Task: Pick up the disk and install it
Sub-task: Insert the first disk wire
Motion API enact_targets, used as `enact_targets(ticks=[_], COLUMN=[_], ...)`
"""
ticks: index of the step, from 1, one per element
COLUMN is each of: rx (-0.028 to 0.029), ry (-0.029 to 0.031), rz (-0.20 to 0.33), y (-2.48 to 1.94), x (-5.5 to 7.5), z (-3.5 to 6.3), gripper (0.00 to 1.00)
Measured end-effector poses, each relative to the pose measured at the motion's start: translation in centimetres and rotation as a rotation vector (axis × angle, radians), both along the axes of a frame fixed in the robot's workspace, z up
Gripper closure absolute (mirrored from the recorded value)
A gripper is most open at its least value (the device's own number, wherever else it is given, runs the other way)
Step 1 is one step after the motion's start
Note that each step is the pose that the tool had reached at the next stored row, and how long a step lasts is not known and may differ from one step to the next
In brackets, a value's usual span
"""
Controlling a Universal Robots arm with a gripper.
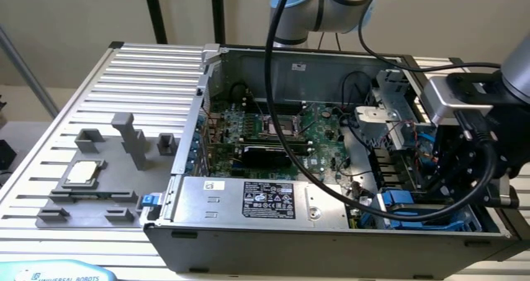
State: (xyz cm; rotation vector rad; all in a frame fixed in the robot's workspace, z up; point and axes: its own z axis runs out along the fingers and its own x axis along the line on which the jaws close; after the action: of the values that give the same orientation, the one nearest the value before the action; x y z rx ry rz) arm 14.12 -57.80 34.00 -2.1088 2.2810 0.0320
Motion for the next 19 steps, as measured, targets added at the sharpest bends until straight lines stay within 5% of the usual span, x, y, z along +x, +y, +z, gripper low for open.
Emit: enact_targets(ticks=[14,19], rx=[-0.0179,-0.0190], ry=[-0.0056,-0.0057], rz=[-0.002,-0.002], y=[0.35,0.43], x=[0.00,0.00], z=[-0.45,-0.46], gripper=[0.84,0.82])
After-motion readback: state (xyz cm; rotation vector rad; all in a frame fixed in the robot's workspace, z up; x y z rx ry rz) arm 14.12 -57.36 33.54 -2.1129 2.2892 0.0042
